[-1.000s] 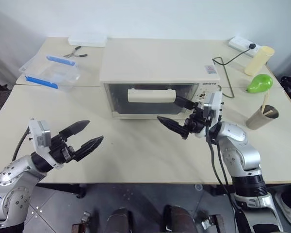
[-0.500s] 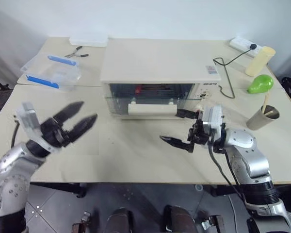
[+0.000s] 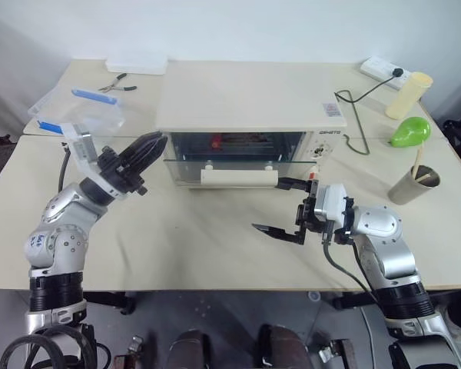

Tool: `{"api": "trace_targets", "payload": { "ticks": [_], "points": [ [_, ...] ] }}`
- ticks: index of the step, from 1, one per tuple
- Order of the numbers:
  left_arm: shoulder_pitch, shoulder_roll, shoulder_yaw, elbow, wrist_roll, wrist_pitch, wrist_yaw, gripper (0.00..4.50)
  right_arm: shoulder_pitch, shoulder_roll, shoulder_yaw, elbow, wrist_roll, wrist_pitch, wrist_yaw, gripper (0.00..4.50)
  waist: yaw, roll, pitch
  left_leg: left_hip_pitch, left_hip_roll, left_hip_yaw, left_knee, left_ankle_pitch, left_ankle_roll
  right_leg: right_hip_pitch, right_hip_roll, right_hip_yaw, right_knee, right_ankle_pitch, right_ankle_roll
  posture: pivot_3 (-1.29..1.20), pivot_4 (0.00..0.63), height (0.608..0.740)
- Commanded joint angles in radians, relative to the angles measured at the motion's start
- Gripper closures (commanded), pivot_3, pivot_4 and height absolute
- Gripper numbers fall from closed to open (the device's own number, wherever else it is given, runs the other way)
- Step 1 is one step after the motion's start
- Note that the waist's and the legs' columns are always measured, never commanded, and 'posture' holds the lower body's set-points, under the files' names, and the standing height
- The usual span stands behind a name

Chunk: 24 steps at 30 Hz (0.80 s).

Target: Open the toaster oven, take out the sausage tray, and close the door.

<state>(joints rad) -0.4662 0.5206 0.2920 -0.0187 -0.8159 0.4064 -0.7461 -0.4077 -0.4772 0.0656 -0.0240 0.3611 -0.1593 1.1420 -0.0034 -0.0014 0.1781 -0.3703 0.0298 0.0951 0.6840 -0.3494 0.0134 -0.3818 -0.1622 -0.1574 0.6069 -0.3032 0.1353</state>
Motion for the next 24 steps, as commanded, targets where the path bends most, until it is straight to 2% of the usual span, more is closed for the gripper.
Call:
{"api": "trace_targets", "payload": {
  "ticks": [1,11,19,22,24],
  "points": [
    [-0.007,-0.008,-0.021,-0.008,0.034,-0.022,-0.030,4.46,0.001,0.000,-0.008,-0.013,0.002,-0.033,-0.004,0.00,0.000,0.000,0.000,0.000,0.000,0.000,0.000,0.000,0.000,0.000,0.000,0.000,0.000,0.000,0.000,0.00,0.150,0.740],
    [0.019,-0.018,-0.075,-0.002,0.095,-0.024,-0.099,4.46,0.057,-0.035,-0.026,-0.044,-0.008,-0.025,-0.022,0.00,0.007,0.000,0.000,0.000,0.000,-0.001,0.001,0.000,0.000,0.002,0.000,0.000,0.000,0.000,0.000,0.00,0.150,0.740],
    [0.053,-0.014,-0.110,-0.010,0.131,-0.034,-0.150,4.46,0.355,-0.190,-0.223,-0.028,-0.027,-0.035,-0.097,0.00,0.030,-0.001,0.000,0.000,-0.001,0.001,0.001,0.000,0.000,0.004,0.000,-0.002,-0.003,0.000,0.000,0.00,0.150,0.740],
    [0.079,0.006,-0.145,-0.008,0.178,-0.055,-0.189,4.46,0.411,-0.227,-0.292,-0.036,-0.029,-0.047,-0.124,0.00,0.027,-0.001,0.000,0.001,-0.001,0.001,0.001,0.000,0.001,0.005,0.000,0.000,-0.004,0.000,0.000,0.00,0.150,0.740],
    [0.095,0.018,-0.169,0.001,0.218,-0.079,-0.209,4.46,0.395,-0.237,-0.327,-0.051,-0.022,-0.040,-0.159,0.00,0.019,-0.001,0.000,0.002,0.000,0.001,0.001,0.001,0.001,0.005,0.000,0.001,-0.004,0.000,0.000,0.00,0.150,0.740]
  ]
}}
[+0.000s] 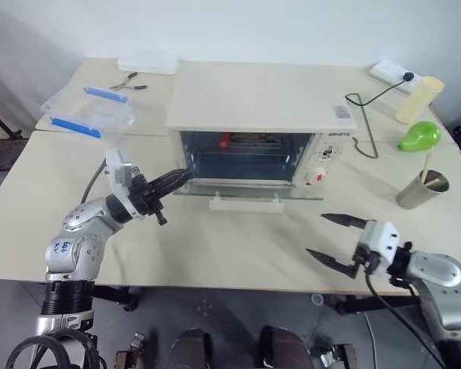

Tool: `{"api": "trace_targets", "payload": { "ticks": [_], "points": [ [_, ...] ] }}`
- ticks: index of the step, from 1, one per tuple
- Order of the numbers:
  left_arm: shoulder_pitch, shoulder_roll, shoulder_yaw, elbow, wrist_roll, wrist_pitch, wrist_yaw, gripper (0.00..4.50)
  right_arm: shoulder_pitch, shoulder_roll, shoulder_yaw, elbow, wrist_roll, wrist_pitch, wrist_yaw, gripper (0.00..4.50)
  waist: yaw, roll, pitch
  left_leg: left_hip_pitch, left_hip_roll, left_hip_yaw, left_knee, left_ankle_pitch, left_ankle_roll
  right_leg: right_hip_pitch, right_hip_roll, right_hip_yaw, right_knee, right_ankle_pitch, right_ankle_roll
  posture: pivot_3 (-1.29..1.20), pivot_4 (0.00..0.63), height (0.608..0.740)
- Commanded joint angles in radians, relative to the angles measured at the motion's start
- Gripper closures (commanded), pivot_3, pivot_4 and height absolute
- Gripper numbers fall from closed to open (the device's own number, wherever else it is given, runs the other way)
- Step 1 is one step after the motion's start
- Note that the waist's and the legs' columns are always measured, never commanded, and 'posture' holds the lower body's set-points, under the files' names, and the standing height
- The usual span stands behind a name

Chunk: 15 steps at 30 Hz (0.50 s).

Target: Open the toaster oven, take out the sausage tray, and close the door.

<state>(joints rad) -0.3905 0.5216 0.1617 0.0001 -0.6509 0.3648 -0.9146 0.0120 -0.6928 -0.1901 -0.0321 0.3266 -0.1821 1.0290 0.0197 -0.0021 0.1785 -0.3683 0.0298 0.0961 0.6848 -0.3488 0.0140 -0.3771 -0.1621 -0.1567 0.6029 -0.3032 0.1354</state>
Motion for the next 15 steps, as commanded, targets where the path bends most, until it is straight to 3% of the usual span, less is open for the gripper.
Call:
{"api": "trace_targets", "payload": {
  "ticks": [1,8,12,15],
  "points": [
    [0.025,0.016,-0.041,-0.018,0.060,-0.042,-0.041,4.46,-0.040,-0.027,-0.080,-0.053,0.017,-0.005,-0.058,0.00,-0.008,0.000,0.000,0.001,0.000,0.000,0.000,0.000,0.000,0.000,0.000,0.001,0.000,0.000,0.000,0.00,0.150,0.740],
    [0.095,0.008,-0.079,-0.012,0.163,-0.132,-0.035,4.46,-0.236,-0.043,-0.011,-0.153,0.077,0.133,-0.055,0.00,-0.019,0.000,0.000,0.000,0.001,-0.002,0.000,0.000,-0.001,-0.001,0.000,0.000,0.001,0.000,0.000,0.00,0.150,0.740],
    [0.125,-0.010,-0.072,-0.018,0.198,-0.180,-0.005,4.46,-0.317,-0.028,0.155,-0.220,-0.005,0.171,-0.031,0.00,-0.015,0.000,0.000,-0.001,0.001,-0.003,0.000,0.000,-0.001,-0.001,0.000,-0.001,0.000,0.000,0.000,0.00,0.150,0.740],
    [0.150,-0.011,-0.082,-0.022,0.230,-0.221,0.004,4.46,-0.394,0.037,0.252,-0.199,-0.111,0.182,-0.111,0.00,-0.015,0.000,0.000,-0.001,0.000,-0.003,0.000,0.000,0.000,-0.001,-0.001,-0.001,0.000,0.000,0.000,0.00,0.150,0.740]
  ]
}}
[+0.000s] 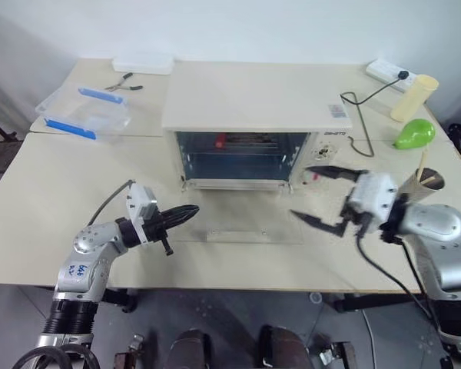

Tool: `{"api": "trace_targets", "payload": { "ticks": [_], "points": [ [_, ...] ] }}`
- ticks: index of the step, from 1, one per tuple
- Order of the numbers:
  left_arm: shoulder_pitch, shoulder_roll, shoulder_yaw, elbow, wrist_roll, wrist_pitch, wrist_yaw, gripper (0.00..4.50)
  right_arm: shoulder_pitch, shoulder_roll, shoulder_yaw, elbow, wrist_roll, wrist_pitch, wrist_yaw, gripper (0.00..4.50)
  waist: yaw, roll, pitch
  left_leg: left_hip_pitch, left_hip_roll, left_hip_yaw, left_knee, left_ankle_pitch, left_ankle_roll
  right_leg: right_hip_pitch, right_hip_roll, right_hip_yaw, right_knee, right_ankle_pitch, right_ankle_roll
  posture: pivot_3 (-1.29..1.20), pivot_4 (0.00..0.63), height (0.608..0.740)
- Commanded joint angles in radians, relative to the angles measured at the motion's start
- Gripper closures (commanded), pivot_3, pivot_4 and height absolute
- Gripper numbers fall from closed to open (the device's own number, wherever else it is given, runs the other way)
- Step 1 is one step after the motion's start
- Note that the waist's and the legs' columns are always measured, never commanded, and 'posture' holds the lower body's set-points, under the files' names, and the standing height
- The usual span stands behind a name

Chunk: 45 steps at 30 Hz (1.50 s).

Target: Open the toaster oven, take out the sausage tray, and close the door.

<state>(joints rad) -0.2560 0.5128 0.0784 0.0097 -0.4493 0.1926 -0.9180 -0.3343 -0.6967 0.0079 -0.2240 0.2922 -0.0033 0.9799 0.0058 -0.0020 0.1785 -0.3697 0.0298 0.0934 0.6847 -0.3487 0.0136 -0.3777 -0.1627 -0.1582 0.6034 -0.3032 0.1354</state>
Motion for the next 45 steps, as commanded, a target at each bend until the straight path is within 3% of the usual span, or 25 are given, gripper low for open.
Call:
{"api": "trace_targets", "payload": {
  "ticks": [1,4,10,13,18,21,25,32,45],
  "points": [
    [0.024,-0.003,-0.002,-0.034,0.039,-0.065,0.007,4.46,-0.073,0.071,0.078,0.003,-0.109,0.007,-0.097,0.00,-0.003,0.000,0.000,0.000,0.000,0.000,0.000,0.000,0.000,0.000,0.000,0.000,0.000,0.000,0.000,0.00,0.150,0.740],
    [0.042,-0.014,0.006,-0.038,0.043,-0.092,0.022,4.46,-0.130,0.155,0.120,0.040,-0.179,-0.009,-0.175,0.00,-0.006,0.000,0.000,0.000,0.000,0.000,0.000,0.000,0.000,-0.001,0.000,0.000,0.001,0.000,0.000,0.00,0.150,0.740],
    [0.096,-0.029,0.041,-0.073,0.022,-0.102,0.067,4.46,-0.299,0.238,0.264,0.236,-0.580,-0.121,-0.452,0.00,-0.013,0.000,0.000,-0.001,0.000,0.000,0.000,0.000,0.000,-0.003,0.000,0.000,0.003,0.000,0.000,0.00,0.150,0.740],
    [0.137,-0.048,0.084,-0.148,-0.035,-0.110,0.070,3.96,-0.371,0.290,0.311,0.335,-0.716,-0.158,-0.598,0.00,-0.019,0.000,0.000,-0.002,0.001,0.001,0.000,0.000,-0.001,-0.006,0.000,0.001,0.006,0.000,0.000,0.00,0.150,0.740],
    [0.180,-0.041,0.109,-0.252,-0.077,-0.056,0.103,2.41,-0.456,0.341,0.359,0.471,-0.851,-0.142,-0.713,0.00,-0.026,0.000,0.000,-0.002,0.001,0.000,0.000,0.000,-0.001,-0.007,-0.001,0.001,0.007,0.000,0.000,0.00,0.150,0.740],
    [0.186,-0.037,0.121,-0.271,-0.054,-0.069,0.128,1.45,-0.498,0.375,0.384,0.536,-0.899,-0.123,-0.751,0.62,-0.035,0.000,0.000,-0.002,0.001,0.000,0.000,0.000,-0.001,-0.007,-0.001,0.001,0.007,0.000,0.000,0.00,0.150,0.740],
    [0.187,-0.041,0.150,-0.289,-0.103,-0.045,0.144,0.24,-0.529,0.396,0.404,0.608,-0.929,-0.098,-0.752,2.01,-0.038,0.000,0.000,-0.002,0.001,0.000,-0.001,0.001,-0.001,-0.007,-0.001,0.001,0.008,0.000,0.000,0.00,0.150,0.740],
    [0.181,-0.043,0.173,-0.300,-0.137,-0.025,0.166,0.23,-0.558,0.405,0.413,0.659,-0.932,-0.097,-0.753,4.41,-0.039,-0.001,0.000,-0.002,0.001,0.000,-0.001,0.000,-0.001,-0.007,-0.001,0.001,0.007,0.000,0.000,0.00,0.150,0.740],
    [0.082,-0.008,0.189,-0.254,-0.150,0.001,0.161,0.23,-0.606,0.392,0.409,0.674,-0.939,-0.128,-0.730,4.41,-0.041,-0.001,-0.001,-0.002,0.001,0.001,-0.001,0.001,-0.002,-0.007,0.000,0.001,0.007,0.000,0.000,0.00,0.150,0.740]
  ]
}}
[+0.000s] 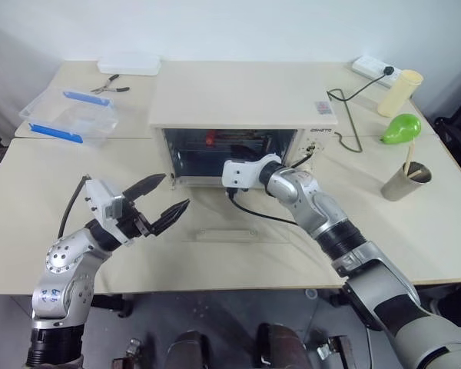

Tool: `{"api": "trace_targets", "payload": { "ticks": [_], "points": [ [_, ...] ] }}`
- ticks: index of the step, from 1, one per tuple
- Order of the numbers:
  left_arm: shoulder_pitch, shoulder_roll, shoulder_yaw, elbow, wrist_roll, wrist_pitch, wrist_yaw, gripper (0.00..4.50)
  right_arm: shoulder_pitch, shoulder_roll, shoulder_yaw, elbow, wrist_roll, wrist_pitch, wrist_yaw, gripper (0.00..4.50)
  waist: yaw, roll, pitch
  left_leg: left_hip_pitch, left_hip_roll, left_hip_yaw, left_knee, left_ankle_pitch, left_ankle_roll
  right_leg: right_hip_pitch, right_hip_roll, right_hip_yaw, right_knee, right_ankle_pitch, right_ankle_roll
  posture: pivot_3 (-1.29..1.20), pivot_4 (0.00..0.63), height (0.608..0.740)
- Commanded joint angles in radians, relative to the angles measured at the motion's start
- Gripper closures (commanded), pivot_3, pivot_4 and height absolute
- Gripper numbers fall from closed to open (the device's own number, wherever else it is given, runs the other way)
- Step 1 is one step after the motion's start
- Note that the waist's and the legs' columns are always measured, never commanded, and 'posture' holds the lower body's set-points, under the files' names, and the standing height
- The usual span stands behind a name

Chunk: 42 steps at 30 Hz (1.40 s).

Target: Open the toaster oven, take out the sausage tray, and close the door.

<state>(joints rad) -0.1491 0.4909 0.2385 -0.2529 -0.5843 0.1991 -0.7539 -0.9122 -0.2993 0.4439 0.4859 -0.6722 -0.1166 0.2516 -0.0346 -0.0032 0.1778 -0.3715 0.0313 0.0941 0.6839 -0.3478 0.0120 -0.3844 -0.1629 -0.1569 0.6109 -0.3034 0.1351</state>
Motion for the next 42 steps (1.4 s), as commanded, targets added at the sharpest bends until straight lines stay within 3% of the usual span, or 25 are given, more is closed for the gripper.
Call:
{"api": "trace_targets", "payload": {
  "ticks": [1,10,23,28,42],
  "points": [
    [-0.044,0.014,0.030,0.022,-0.014,-0.008,-0.002,0.23,-0.025,-0.012,-0.030,-0.059,0.032,-0.021,0.014,4.41,0.001,0.000,0.000,0.000,0.000,0.000,0.000,0.000,0.000,0.000,0.000,0.000,0.000,0.000,0.000,0.00,0.150,0.740],
    [-0.170,0.025,0.046,0.108,-0.028,0.001,-0.016,0.23,0.005,-0.055,-0.044,-0.248,0.077,-0.039,0.142,4.41,-0.004,0.000,0.000,-0.006,0.000,0.000,-0.002,0.000,-0.001,-0.009,0.000,-0.001,0.002,0.000,0.000,0.00,0.150,0.740],
    [-0.204,0.037,0.041,0.140,-0.040,0.039,-0.053,0.23,0.175,-0.100,-0.047,-0.501,0.157,-0.032,0.309,4.41,-0.021,0.000,0.000,-0.007,0.000,0.001,-0.002,0.000,-0.001,-0.009,0.000,-0.001,0.002,0.000,0.000,0.00,0.150,0.740],
    [-0.214,0.047,0.030,0.176,-0.041,0.067,-0.089,0.23,0.296,-0.147,-0.072,-0.652,0.190,-0.023,0.360,4.41,-0.017,0.000,0.000,-0.007,0.000,0.001,-0.002,0.000,-0.001,-0.009,0.000,-0.001,0.002,0.000,0.000,0.00,0.150,0.740],
    [-0.277,0.064,0.025,0.242,-0.070,0.157,-0.159,0.23,0.450,-0.281,-0.167,-0.842,0.253,-0.042,0.423,4.41,0.022,-0.001,0.001,-0.007,-0.001,0.001,0.000,0.000,0.000,-0.008,0.000,-0.001,0.001,0.000,0.000,0.00,0.150,0.740]
  ]
}}
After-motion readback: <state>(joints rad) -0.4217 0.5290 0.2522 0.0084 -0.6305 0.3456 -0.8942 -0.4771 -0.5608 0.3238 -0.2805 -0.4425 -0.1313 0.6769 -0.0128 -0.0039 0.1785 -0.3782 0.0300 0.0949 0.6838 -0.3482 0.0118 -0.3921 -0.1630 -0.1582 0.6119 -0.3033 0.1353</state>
